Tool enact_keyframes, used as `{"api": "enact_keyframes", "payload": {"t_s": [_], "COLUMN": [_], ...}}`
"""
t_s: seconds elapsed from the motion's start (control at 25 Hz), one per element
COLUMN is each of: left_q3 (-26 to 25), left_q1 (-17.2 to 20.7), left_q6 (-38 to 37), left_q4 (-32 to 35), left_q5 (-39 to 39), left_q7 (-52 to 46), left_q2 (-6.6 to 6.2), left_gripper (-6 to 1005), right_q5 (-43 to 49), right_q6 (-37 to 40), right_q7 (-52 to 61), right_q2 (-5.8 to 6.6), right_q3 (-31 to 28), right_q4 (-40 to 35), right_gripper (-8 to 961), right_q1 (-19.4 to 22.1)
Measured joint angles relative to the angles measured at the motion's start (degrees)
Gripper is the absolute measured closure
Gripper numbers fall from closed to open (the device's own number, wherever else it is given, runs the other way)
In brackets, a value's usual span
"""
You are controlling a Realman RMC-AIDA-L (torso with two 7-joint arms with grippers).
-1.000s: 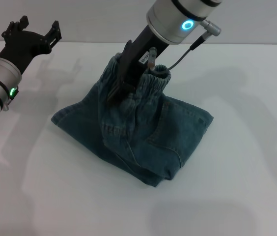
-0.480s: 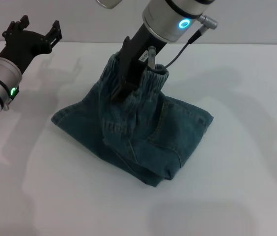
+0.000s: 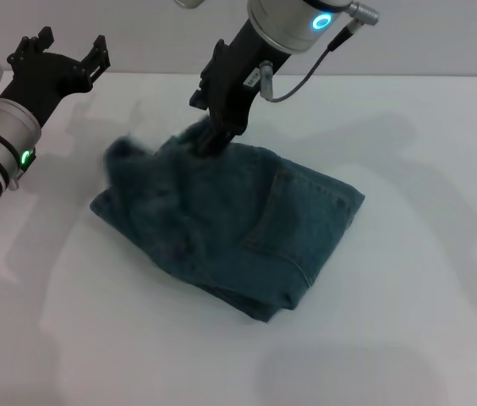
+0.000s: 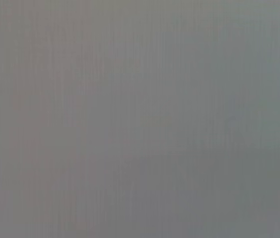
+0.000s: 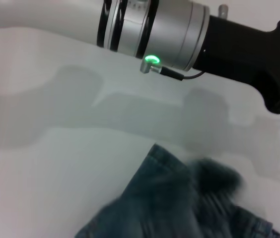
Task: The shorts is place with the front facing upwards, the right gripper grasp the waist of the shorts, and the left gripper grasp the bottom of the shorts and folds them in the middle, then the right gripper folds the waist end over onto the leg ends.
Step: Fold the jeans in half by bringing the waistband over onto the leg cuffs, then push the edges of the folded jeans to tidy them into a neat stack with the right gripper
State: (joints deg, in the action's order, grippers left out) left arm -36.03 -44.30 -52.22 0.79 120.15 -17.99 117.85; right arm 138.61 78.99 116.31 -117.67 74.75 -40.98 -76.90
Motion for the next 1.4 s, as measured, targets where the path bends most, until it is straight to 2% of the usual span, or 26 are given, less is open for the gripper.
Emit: {"api": "enact_keyframes", "payload": {"t_s": [0.32, 0.48, 0.64, 0.84, 0.96, 1.16, 1.4], "left_q3": [0.0, -0.03, -0.71, -1.94, -3.07, -3.6, -3.61], "left_q1": [0.0, 0.0, 0.01, 0.01, 0.01, 0.0, -0.34], "left_q6": [0.1, 0.11, 0.11, 0.11, 0.1, 0.09, 0.09], "left_q4": [0.0, 0.0, 0.0, -0.05, -0.07, -0.09, -0.09], "left_q5": [0.0, 0.0, 0.0, 0.0, -0.01, -0.01, 0.0], "left_q7": [0.06, 0.11, 0.78, 1.11, 1.12, 1.18, 1.28], "left_q2": [0.0, 0.07, 0.06, 0.01, -0.01, -0.08, -0.09], "left_gripper": [172, 172, 172, 172, 172, 172, 172], "right_q5": [-0.7, -4.45, -10.64, -13.51, -13.56, -11.13, -7.16], "right_q6": [-0.43, 0.52, 4.31, 12.64, 17.23, 21.48, 23.27], "right_q7": [-0.47, -0.9, -1.29, -0.38, 1.49, 3.5, 3.56], "right_q2": [0.08, 0.08, 0.08, -0.07, 0.03, 0.56, 0.59], "right_q3": [-0.34, -0.37, -2.29, -8.76, -10.81, -10.21, -9.89], "right_q4": [-0.84, -0.51, -1.02, -1.75, -1.78, 0.94, 5.31], "right_gripper": [299, 298, 298, 299, 299, 298, 299], "right_q1": [0.18, 0.93, 2.66, 5.12, 6.88, 8.87, 9.72]}}
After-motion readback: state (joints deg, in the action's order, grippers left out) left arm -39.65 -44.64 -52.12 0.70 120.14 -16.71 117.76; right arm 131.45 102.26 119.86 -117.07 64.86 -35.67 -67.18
